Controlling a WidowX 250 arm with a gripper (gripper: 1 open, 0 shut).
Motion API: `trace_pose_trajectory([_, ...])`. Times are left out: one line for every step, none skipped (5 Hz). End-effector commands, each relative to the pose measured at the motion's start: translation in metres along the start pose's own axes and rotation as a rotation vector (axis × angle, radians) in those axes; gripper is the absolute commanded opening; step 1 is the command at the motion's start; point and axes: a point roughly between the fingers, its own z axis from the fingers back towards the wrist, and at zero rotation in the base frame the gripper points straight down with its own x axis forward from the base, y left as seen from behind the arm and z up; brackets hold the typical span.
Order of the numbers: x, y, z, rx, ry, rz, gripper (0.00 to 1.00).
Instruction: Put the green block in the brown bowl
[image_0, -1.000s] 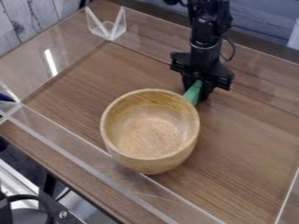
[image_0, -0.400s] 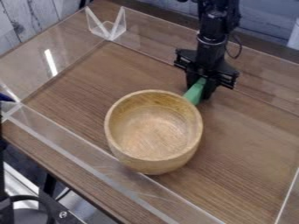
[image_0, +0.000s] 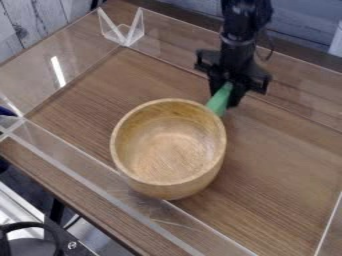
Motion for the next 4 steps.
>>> trace_pose_trajectory([-0.001, 0.006, 0.052, 0.020, -0.124, 0.017, 0.00])
trace_pose_trajectory([-0.019, 0.016, 0.074, 0.034, -0.155, 0.009, 0.00])
trace_pose_trajectory([-0.038, 0.028, 0.088, 0.056, -0.163, -0.003, 0.00])
trace_pose_trajectory([-0.067, 0.029, 0.091, 0.060, -0.158, -0.023, 0.00])
